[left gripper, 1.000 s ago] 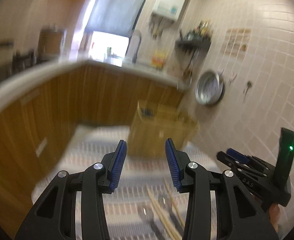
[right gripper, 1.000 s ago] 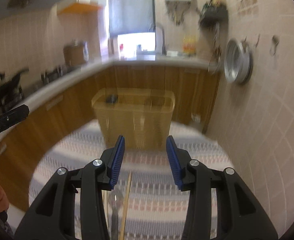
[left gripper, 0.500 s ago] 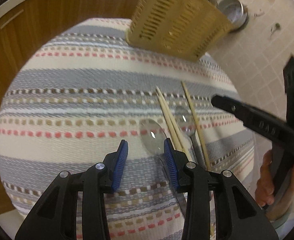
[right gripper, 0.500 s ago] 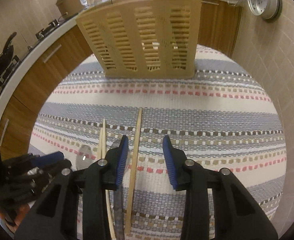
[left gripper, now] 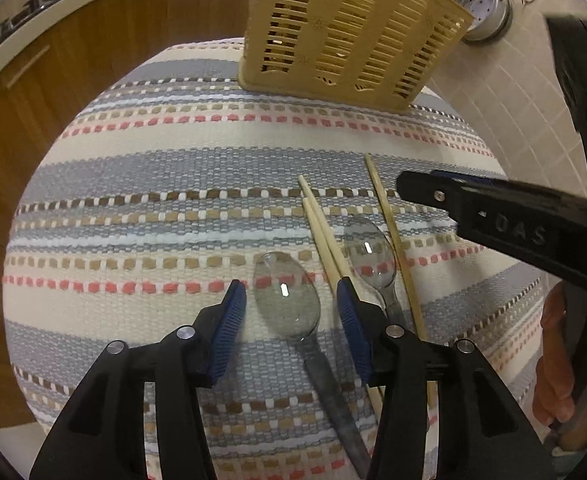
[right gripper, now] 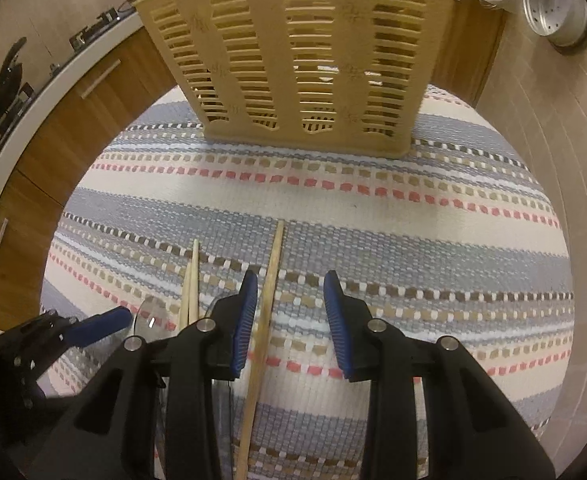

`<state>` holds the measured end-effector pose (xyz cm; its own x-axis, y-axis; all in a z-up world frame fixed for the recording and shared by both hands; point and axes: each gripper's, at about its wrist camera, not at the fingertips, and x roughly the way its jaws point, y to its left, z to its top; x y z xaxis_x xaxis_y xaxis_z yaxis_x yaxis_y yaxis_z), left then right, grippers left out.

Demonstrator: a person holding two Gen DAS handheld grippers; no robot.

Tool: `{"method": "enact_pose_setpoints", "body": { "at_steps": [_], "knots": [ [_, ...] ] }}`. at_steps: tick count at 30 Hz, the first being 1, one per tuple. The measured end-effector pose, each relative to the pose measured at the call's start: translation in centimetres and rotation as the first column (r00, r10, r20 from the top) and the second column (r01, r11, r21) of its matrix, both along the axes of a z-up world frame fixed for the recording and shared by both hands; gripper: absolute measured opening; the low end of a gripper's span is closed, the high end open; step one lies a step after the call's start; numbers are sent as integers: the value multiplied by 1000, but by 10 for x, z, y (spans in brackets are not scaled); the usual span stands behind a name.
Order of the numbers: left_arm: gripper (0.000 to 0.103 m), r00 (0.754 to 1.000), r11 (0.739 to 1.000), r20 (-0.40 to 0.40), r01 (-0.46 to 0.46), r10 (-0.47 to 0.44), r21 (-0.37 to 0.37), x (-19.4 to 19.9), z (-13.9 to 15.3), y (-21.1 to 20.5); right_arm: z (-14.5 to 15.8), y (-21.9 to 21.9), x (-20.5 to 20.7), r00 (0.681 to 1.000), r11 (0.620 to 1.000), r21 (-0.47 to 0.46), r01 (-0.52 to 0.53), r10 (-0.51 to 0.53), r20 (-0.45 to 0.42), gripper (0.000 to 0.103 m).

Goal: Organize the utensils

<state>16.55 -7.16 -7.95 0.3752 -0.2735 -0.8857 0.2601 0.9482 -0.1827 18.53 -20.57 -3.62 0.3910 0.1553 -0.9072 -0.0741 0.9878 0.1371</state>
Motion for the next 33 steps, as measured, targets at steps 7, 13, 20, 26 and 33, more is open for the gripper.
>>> {"method": "enact_pose_setpoints", "body": {
  "at_steps": [7,13,20,26,33],
  "knots": [
    [30,998,994,58,-22,16,102,3,-3,-17,-4,14,15,999,999,-42,-23,22,-26,31],
    [17,1000,998,22,-3,4,-56,2,2,17,-13,23,24,999,998,-61,-31,28,-44,30],
    [0,999,988,-40,12,-19,-155,11,0,42,-21,30,31,998,997,-70,-31,27,-61,25],
    [1,995,971,-98,5,-29,-238,8,-5,54,-27,40,35,997,994,-104,-41,35,-62,23],
    [25,997,978,-59,43,-56,-206,-5,2,47,-29,54,35,996,988,-143,-57,47,-69,23]
  ]
}}
